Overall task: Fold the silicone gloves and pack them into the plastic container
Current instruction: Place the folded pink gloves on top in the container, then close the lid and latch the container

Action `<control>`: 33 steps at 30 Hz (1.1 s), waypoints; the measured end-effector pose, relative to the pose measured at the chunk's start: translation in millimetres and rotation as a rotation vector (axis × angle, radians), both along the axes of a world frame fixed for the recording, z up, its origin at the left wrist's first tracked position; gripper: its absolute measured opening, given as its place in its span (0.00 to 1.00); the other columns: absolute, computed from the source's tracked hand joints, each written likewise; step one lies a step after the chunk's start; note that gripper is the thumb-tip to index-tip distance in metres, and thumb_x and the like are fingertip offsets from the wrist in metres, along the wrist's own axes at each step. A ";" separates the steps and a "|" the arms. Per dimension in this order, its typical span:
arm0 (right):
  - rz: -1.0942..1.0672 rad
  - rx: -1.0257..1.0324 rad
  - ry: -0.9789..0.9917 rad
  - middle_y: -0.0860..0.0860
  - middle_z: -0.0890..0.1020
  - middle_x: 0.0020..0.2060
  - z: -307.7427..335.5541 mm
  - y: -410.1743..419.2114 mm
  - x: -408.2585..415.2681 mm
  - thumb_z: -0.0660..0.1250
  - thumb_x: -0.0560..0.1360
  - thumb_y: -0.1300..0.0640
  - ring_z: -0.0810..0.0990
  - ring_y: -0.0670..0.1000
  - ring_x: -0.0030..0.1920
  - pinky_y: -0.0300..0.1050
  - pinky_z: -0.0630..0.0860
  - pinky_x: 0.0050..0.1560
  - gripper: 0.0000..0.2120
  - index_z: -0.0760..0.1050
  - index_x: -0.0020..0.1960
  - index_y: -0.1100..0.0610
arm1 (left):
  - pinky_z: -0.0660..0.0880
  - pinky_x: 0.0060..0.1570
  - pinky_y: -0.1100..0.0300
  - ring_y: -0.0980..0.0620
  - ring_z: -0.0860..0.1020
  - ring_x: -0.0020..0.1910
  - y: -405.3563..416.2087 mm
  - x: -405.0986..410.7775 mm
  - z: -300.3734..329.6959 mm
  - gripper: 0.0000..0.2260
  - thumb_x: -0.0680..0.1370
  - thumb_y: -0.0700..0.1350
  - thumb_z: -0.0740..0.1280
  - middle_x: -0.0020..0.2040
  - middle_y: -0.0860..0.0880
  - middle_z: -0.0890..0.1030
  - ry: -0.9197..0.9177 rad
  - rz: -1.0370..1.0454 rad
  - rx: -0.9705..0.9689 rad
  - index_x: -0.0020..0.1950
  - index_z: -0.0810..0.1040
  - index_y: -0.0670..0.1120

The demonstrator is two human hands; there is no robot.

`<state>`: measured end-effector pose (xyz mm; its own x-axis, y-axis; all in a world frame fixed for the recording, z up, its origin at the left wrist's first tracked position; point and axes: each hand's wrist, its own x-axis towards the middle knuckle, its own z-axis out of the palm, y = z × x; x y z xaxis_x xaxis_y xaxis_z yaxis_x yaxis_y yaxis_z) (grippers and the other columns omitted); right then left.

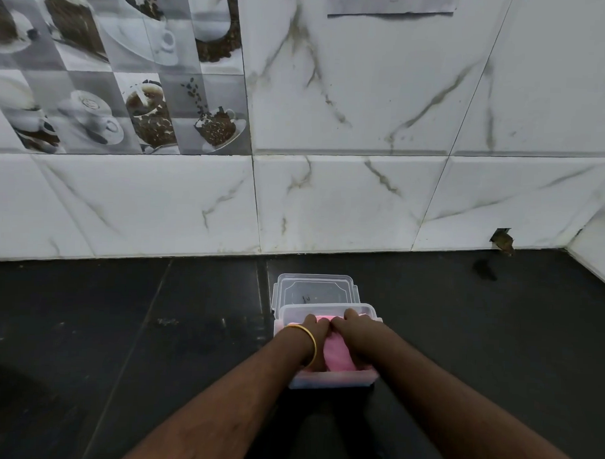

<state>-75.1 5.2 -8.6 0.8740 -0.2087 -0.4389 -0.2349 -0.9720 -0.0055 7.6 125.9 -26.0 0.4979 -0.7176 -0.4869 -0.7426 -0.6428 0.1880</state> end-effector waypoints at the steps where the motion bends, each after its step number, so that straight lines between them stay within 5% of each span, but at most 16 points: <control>1: -0.005 0.002 -0.046 0.59 0.68 0.64 -2.9 2.4 -2.2 0.69 0.71 0.61 0.73 0.65 0.63 0.58 0.74 0.58 0.33 0.62 0.73 0.53 | 0.72 0.64 0.45 0.39 0.73 0.65 -0.6 -0.3 0.0 0.43 0.66 0.54 0.76 0.68 0.42 0.66 0.002 0.002 0.002 0.75 0.57 0.48; 8: 0.035 -0.015 0.001 0.57 0.71 0.65 14.8 5.4 1.9 0.67 0.74 0.63 0.74 0.61 0.64 0.55 0.73 0.61 0.28 0.66 0.72 0.53 | 0.72 0.65 0.46 0.42 0.72 0.67 -1.1 2.4 18.9 0.41 0.68 0.55 0.75 0.69 0.43 0.68 0.001 -0.055 0.063 0.76 0.60 0.50; 11: -0.024 0.216 -0.010 0.54 0.80 0.60 45.5 -12.1 17.9 0.65 0.74 0.67 0.80 0.54 0.57 0.46 0.78 0.53 0.24 0.72 0.68 0.53 | 0.79 0.53 0.49 0.44 0.81 0.53 -4.2 21.3 43.6 0.34 0.73 0.49 0.74 0.64 0.41 0.78 0.276 0.068 0.068 0.75 0.64 0.48; 14: -0.310 0.590 -0.230 0.52 0.83 0.42 62.7 -36.3 35.3 0.67 0.74 0.65 0.83 0.48 0.35 0.40 0.79 0.30 0.13 0.76 0.57 0.56 | 0.83 0.45 0.51 0.47 0.85 0.42 -3.3 50.0 64.5 0.17 0.77 0.42 0.70 0.55 0.41 0.82 0.631 0.298 -0.175 0.65 0.74 0.45; 17: -0.566 0.650 -0.537 0.53 0.82 0.40 53.1 -60.4 50.2 0.73 0.73 0.56 0.81 0.51 0.35 0.43 0.78 0.35 0.11 0.77 0.53 0.57 | 0.80 0.32 0.59 0.53 0.81 0.31 1.9 80.8 64.1 0.02 0.76 0.44 0.69 0.44 0.46 0.82 0.603 0.552 -0.572 0.47 0.79 0.47; 20: -0.750 0.615 -0.548 0.54 0.80 0.46 24.7 -75.0 57.9 0.72 0.73 0.49 0.79 0.53 0.44 0.46 0.75 0.43 0.16 0.74 0.54 0.57 | 0.74 0.37 0.57 0.47 0.77 0.35 5.4 105.7 37.1 0.09 0.76 0.51 0.68 0.39 0.46 0.80 0.371 0.741 -0.667 0.42 0.78 0.45; 23: -0.836 0.638 -0.405 0.54 0.75 0.36 -6.1 -80.6 59.6 0.70 0.74 0.46 0.74 0.51 0.35 0.46 0.70 0.41 0.17 0.72 0.41 0.59 | 0.74 0.52 0.54 0.42 0.79 0.54 10.8 115.6 1.9 0.21 0.77 0.56 0.65 0.57 0.40 0.80 0.239 0.884 -0.471 0.59 0.77 0.40; 25: -0.887 0.693 -0.368 0.56 0.77 0.39 -18.3 -82.2 60.4 0.70 0.75 0.45 0.76 0.53 0.38 0.45 0.70 0.43 0.17 0.75 0.43 0.60 | 0.74 0.56 0.54 0.39 0.77 0.61 14.2 115.7 -15.9 0.26 0.78 0.56 0.63 0.64 0.37 0.77 0.290 0.959 -0.391 0.66 0.73 0.36; 28: -0.918 0.747 -0.357 0.63 0.79 0.58 -28.0 -82.8 64.1 0.69 0.76 0.46 0.79 0.58 0.53 0.47 0.73 0.51 0.28 0.74 0.63 0.69 | 0.75 0.56 0.51 0.38 0.79 0.59 13.5 112.5 -30.4 0.23 0.79 0.53 0.61 0.62 0.35 0.79 0.343 0.979 -0.405 0.63 0.76 0.35; 33: -0.907 0.830 -0.364 0.62 0.78 0.60 -24.3 -80.9 66.0 0.69 0.76 0.48 0.78 0.58 0.55 0.50 0.75 0.54 0.26 0.74 0.64 0.67 | 0.75 0.48 0.55 0.39 0.81 0.52 8.3 109.0 -25.3 0.27 0.78 0.58 0.60 0.56 0.37 0.82 0.447 1.085 -0.524 0.61 0.78 0.36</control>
<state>-9.1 -75.6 -32.9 0.6597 -0.5697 -0.4902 -0.6655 -0.1396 -0.7332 116.5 134.3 -51.4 0.8121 -0.2049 -0.5463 0.3047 -0.6495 0.6966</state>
